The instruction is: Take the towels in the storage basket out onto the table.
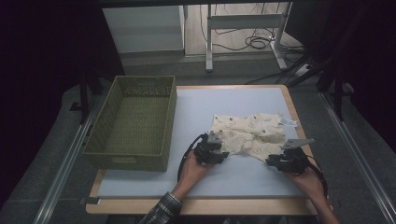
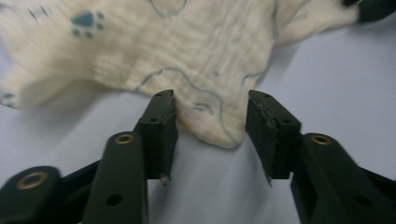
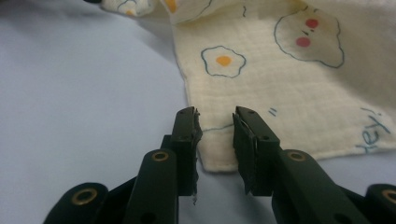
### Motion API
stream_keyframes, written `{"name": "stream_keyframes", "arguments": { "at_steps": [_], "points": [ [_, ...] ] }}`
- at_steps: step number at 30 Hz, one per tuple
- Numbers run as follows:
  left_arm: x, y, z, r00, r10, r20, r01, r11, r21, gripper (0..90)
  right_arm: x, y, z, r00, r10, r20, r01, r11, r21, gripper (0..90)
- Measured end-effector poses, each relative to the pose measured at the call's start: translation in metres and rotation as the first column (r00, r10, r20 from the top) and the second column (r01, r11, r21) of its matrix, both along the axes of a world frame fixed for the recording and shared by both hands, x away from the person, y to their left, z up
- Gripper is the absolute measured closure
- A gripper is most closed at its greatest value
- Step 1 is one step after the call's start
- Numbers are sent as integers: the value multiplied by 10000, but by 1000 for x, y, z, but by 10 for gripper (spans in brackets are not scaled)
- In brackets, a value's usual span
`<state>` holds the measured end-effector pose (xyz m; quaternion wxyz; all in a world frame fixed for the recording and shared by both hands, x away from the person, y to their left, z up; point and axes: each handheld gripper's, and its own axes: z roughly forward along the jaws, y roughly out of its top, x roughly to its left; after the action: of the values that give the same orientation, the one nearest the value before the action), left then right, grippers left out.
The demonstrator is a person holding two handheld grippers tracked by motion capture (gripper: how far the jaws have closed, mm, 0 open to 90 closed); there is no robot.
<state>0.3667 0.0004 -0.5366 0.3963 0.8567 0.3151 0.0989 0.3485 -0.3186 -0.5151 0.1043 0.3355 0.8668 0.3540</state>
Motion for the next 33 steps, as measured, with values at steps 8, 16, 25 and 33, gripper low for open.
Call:
{"name": "stream_keyframes", "arguments": {
  "at_steps": [8,16,25,33],
  "points": [
    [-2,-1,1,9996,-246,-106,243,9994,-252,854,-5,7,2,9997,-34,223,47,9982,-590,885],
    [-17,25,13,9982,-299,-529,279,9989,-386,842,-23,-8,11,9995,-7,307,19,9992,-408,886],
    [-43,50,16,9945,-544,-892,505,9977,-456,837,-54,-29,23,9995,154,286,-146,9995,-279,886],
    [-63,57,18,9904,-841,-1096,767,9946,-699,838,-84,-39,29,9993,340,169,-335,9989,-315,885]
  ]
}}
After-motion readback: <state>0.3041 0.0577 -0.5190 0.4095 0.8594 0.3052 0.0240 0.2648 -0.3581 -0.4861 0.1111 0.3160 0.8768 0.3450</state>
